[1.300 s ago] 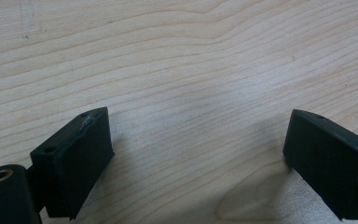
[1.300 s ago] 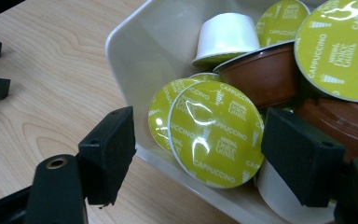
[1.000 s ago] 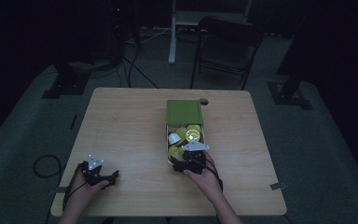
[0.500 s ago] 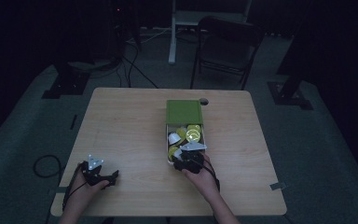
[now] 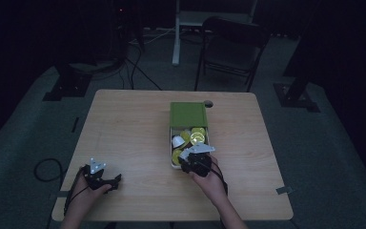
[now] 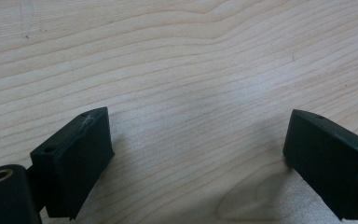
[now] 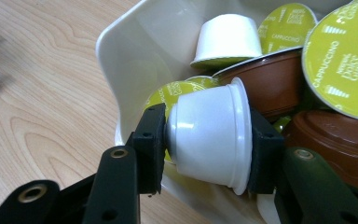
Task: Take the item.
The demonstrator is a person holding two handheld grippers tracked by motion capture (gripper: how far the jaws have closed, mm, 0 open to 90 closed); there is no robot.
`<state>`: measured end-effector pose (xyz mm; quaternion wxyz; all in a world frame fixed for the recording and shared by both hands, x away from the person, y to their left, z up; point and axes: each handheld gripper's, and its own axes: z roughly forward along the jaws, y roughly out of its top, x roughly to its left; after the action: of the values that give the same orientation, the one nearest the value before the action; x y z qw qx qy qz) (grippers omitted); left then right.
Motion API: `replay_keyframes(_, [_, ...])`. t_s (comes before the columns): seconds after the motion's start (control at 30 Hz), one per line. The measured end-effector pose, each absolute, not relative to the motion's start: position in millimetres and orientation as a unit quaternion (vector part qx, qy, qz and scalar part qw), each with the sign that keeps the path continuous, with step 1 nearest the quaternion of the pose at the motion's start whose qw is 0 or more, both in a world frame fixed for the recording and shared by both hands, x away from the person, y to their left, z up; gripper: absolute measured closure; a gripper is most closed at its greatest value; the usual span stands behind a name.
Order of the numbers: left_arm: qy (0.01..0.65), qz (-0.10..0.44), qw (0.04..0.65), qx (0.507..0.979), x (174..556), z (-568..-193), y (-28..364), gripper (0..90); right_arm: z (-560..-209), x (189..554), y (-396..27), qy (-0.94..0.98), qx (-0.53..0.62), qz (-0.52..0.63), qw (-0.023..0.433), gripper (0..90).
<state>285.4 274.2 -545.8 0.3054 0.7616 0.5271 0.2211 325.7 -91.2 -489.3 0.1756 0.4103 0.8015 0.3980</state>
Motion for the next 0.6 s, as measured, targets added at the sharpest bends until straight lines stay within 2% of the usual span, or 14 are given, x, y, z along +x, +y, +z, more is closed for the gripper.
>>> replay_keyframes(0.6, [0.527,0.222,0.306,0.761,285,-546,274,8.5,-466,317,-97,0.800,0.389,0.421,0.177,56.4])
